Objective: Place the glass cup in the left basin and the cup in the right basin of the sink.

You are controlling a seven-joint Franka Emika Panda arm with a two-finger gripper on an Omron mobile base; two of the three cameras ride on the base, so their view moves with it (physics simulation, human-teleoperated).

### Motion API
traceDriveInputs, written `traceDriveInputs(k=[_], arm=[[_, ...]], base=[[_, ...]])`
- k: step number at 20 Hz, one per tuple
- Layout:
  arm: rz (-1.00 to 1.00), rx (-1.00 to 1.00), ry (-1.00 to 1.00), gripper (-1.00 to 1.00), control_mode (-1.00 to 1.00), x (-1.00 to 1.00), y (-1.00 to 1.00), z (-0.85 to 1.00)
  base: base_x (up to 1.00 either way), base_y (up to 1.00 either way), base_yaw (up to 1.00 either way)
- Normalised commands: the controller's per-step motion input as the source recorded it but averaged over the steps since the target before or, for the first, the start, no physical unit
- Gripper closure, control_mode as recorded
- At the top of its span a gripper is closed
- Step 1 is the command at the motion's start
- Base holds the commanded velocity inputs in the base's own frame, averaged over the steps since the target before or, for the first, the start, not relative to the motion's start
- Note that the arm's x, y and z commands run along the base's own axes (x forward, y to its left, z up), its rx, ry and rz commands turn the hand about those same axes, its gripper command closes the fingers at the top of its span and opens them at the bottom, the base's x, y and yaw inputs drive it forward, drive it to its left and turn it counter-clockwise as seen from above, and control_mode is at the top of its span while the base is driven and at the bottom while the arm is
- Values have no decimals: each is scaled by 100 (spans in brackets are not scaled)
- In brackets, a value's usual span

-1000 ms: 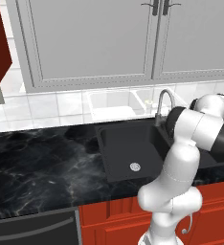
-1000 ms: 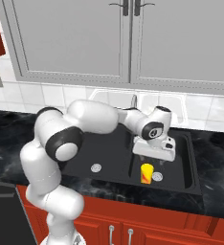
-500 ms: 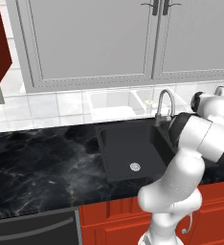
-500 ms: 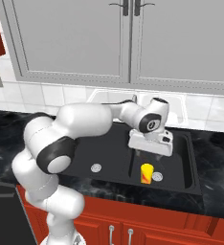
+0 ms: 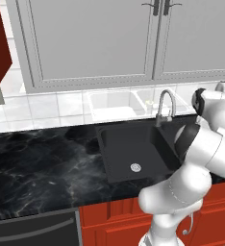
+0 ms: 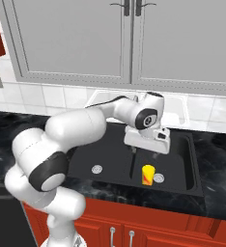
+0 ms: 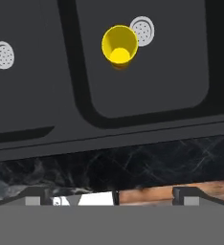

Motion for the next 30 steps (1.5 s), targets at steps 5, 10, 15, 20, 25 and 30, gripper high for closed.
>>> traceDriveInputs(k=[5, 10, 15, 20, 25, 30], arm=[[-11, -8, -2, -100, -100, -15, 16, 22], [-10, -13, -9, -100, -100, -9, 19, 16], [-8, -6, -9, -100, -100, -5, 9, 12], [-8, 0, -8, -100, -100, -7, 7, 11], [-8, 0, -9, -100, -100, -6, 2, 8], [-3, 0, -5, -100, -100, -2, 0, 13]], base=[[0, 0, 0], [0, 0, 0], [0, 0, 0], [0, 0, 0], [0, 0, 0], [0, 0, 0]])
